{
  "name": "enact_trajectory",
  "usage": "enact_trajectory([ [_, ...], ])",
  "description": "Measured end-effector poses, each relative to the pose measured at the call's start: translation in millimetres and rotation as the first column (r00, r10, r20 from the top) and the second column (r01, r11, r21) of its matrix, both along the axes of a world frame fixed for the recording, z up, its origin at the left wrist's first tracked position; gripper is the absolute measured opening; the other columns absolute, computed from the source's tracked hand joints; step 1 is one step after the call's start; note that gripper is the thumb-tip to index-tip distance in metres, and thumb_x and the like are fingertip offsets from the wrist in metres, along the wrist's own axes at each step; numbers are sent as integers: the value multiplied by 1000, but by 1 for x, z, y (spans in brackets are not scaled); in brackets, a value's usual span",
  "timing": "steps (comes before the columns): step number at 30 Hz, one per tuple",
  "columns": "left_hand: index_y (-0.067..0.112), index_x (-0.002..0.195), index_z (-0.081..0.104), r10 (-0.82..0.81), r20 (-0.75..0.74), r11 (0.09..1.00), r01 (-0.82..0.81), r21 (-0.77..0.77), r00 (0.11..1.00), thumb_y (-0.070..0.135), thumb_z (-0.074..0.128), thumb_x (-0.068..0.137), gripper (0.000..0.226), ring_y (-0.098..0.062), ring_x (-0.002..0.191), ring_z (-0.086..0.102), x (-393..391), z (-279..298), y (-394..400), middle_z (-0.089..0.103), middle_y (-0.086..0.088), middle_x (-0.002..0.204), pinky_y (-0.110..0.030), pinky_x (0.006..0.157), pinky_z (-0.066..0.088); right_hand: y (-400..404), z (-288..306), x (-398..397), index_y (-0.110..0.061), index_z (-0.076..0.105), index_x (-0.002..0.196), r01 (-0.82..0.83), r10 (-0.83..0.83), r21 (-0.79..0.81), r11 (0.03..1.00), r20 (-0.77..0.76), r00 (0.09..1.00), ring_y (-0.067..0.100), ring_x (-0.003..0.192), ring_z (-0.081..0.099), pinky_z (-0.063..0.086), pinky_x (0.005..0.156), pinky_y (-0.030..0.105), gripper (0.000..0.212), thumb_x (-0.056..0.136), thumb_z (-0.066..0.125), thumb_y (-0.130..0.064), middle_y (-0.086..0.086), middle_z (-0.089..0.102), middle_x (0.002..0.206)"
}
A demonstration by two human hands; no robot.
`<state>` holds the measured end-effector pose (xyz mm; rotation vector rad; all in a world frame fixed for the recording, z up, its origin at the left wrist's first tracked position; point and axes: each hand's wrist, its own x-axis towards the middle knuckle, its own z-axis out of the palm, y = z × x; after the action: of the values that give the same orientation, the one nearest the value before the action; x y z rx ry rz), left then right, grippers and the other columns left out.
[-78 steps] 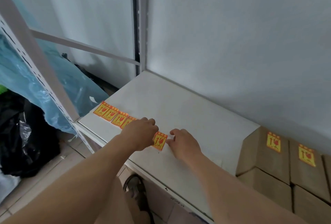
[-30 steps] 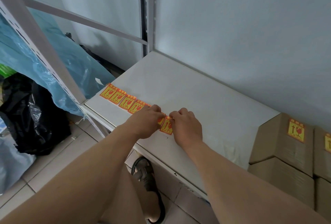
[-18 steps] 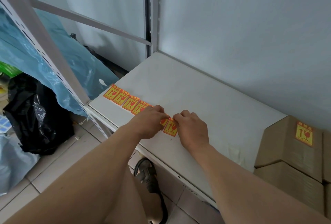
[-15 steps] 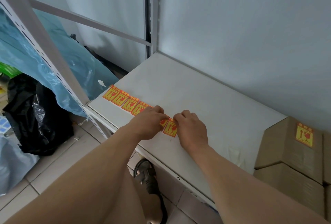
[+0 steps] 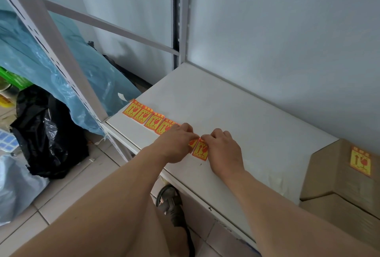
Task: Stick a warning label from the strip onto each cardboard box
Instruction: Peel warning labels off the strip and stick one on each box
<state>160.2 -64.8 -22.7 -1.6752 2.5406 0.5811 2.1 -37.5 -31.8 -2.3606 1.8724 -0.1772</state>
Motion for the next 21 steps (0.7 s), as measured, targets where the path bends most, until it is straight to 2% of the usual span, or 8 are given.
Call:
enact_trajectory([
  [7, 30, 138, 48, 0, 3, 1000, 0, 5, 1000, 31, 58, 94, 45, -20, 122, 39, 0, -1, -1, 42, 2, 135, -40, 106, 35, -1, 0, -2, -24, 60, 120, 31, -32, 12, 999, 100, 994, 21, 100, 47, 44, 74, 32, 32, 89, 60, -17, 0, 54, 113],
  [13, 31, 137, 48, 3, -1, 1000, -3, 5, 1000, 30, 58, 94, 44, -20, 122, 39, 0, -3, -1, 42, 2, 135, -41, 106, 34, -1, -1, -2, -24, 56, 123, 27, -31, 36, 999, 121, 992, 22, 102, 47, 43, 79, 33, 33, 91, 57, -16, 3, 54, 115],
  [17, 31, 137, 48, 6, -8, 1000, -6, 3, 1000, 28, 57, 94, 44, -20, 122, 39, 1, -3, 0, 42, 1, 135, -40, 106, 35, -2, -1, -3, -28, 52, 129, 20, -23, 44, 999, 73, 997, 23, 106, 48, 43, 83, 33, 37, 93, 54, -20, 2, 54, 118],
  [21, 30, 138, 48, 5, 0, 1000, -5, 12, 1000, 29, 57, 95, 44, -21, 122, 39, 0, -1, 0, 42, 1, 136, -40, 106, 34, -2, 0, -2, -24, 58, 117, 49, -52, 39, 998, 82, 995, 22, 100, 47, 41, 79, 32, 27, 91, 56, -19, 2, 53, 113],
])
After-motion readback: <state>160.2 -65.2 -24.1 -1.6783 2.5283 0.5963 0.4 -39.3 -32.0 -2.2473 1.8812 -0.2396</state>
